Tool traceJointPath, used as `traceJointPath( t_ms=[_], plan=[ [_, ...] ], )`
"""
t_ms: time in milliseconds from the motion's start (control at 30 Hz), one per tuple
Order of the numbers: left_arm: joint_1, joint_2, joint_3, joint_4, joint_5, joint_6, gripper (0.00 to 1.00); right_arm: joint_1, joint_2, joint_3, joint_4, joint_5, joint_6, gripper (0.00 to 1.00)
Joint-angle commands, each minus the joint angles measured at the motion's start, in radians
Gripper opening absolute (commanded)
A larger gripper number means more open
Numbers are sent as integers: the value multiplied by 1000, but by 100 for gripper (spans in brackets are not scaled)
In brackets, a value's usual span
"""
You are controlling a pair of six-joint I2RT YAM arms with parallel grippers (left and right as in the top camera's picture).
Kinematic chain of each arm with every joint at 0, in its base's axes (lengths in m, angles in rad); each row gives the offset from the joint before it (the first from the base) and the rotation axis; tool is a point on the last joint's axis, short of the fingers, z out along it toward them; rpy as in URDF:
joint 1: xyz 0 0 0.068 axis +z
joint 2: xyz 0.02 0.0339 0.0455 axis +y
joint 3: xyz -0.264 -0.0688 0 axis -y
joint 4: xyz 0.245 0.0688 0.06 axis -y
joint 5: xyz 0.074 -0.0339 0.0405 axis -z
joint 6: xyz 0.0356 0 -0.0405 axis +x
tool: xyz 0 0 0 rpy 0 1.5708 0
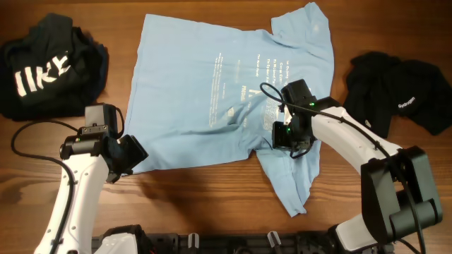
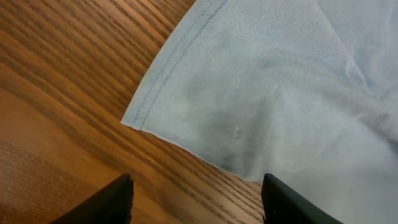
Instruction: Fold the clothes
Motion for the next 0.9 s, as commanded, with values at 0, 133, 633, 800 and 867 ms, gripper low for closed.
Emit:
traceJointPath(
  t_ms=[0, 133, 633, 800, 867],
  plan=[
    [7, 5, -10, 11, -16, -10, 67, 3, 3, -10, -35, 0, -3, 4],
    [7, 5, -10, 22, -17, -10, 68, 3, -21, -10, -90, -29, -25, 4],
    [7, 5, -10, 80, -17, -10, 70, 159, -266, -10, -282, -52, -13, 4],
    [7, 5, -10, 86, -17, -6, 70, 151, -251, -10, -208, 148, 60, 68],
    [7, 5, -10, 87, -17, -6, 70, 146, -231, -10, -171, 156, 59, 70]
  ],
)
